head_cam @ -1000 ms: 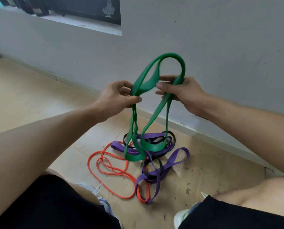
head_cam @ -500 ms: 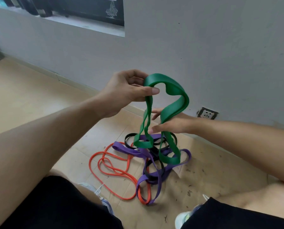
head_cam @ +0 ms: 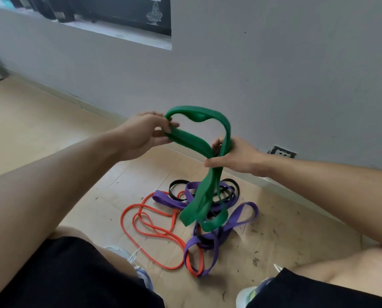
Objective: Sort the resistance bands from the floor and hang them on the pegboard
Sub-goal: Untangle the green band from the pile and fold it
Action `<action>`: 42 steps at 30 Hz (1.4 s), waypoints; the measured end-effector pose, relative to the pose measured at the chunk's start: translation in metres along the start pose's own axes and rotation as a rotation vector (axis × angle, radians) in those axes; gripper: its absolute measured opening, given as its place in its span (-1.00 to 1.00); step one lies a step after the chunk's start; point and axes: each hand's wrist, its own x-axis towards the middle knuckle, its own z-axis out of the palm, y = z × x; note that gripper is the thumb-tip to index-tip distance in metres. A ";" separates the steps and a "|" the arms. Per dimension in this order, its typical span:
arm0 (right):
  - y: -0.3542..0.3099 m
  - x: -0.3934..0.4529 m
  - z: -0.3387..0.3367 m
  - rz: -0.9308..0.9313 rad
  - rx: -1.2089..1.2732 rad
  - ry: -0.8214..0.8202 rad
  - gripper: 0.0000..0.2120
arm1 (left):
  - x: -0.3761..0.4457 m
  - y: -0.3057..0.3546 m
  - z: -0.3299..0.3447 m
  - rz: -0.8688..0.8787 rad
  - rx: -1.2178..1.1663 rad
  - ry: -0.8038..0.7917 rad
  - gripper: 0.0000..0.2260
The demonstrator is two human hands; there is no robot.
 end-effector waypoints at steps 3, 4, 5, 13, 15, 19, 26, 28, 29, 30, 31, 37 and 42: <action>-0.001 0.002 -0.006 0.014 -0.156 0.032 -0.76 | 0.007 -0.013 -0.029 -0.137 0.357 0.145 -0.61; -0.003 0.002 -0.007 0.020 -0.203 0.026 -0.73 | 0.007 -0.015 -0.033 -0.134 0.480 0.184 -0.53; -0.005 0.001 -0.007 0.015 -0.254 0.013 -0.70 | 0.006 -0.016 -0.031 -0.102 0.558 0.193 -0.45; -0.024 -0.002 0.003 -0.134 -0.364 -0.054 -0.63 | -0.009 -0.025 0.046 0.036 1.118 -0.259 0.06; -0.026 -0.004 0.002 -0.138 -0.354 -0.064 -0.62 | -0.005 -0.034 0.052 0.059 1.312 -0.273 0.07; -0.025 -0.007 -0.001 -0.129 -0.311 -0.071 -0.60 | -0.002 -0.030 0.052 0.160 1.479 -0.157 -0.29; -0.016 -0.004 -0.006 -0.101 -0.078 -0.147 -0.67 | -0.019 -0.002 0.054 0.237 1.201 -0.105 -0.75; -0.011 -0.005 -0.003 -0.094 -0.080 -0.184 -0.72 | -0.024 0.003 0.051 0.235 1.077 -0.112 -0.75; -0.007 -0.005 -0.001 -0.086 -0.067 -0.191 -0.73 | -0.025 0.005 0.048 0.234 1.002 -0.103 -0.75; -0.004 -0.004 0.001 -0.074 -0.030 -0.188 -0.74 | -0.025 0.007 0.044 0.234 0.928 -0.095 -0.74; -0.001 -0.003 0.002 -0.054 0.021 -0.178 -0.74 | -0.025 0.009 0.040 0.233 0.862 -0.091 -0.74; 0.002 0.001 0.011 -0.031 0.154 -0.164 -0.63 | -0.021 0.010 0.023 0.211 0.504 -0.052 -0.71; -0.004 0.003 0.020 0.024 0.151 -0.250 -0.55 | -0.018 0.011 0.020 0.224 0.271 -0.003 -0.69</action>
